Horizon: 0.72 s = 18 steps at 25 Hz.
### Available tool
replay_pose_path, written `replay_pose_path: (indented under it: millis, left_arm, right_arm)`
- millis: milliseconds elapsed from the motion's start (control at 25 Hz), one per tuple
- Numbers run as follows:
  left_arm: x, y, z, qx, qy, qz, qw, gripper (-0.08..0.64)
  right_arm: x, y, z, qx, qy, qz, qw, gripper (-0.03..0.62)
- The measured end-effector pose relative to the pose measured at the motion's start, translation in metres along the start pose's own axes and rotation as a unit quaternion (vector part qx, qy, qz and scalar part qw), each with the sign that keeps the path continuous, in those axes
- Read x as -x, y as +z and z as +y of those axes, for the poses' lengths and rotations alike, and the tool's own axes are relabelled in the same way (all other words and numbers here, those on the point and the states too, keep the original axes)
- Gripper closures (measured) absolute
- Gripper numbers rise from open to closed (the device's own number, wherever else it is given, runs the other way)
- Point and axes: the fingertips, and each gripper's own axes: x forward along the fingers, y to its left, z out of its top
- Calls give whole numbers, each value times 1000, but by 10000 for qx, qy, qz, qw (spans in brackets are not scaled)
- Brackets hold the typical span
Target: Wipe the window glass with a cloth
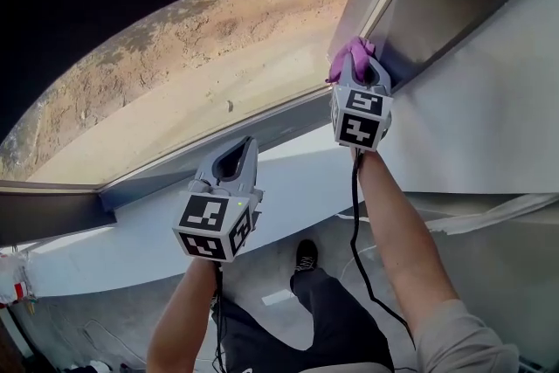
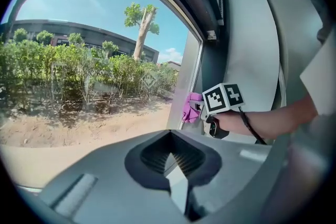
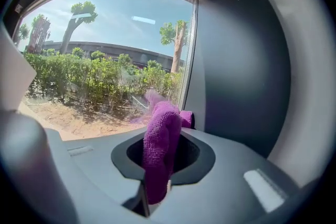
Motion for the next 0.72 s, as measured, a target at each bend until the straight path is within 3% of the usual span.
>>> replay_pose_path:
  millis: [280,720]
  left_arm:
    - [0,-29,11,178,9,31,9998,560]
    - [54,-40,45,388,308,-65,9987,560]
  right_arm:
    - [-12,-35,8,67,62,190,9998,514]
    - [13,-17,74,425,773,-48,9961,514]
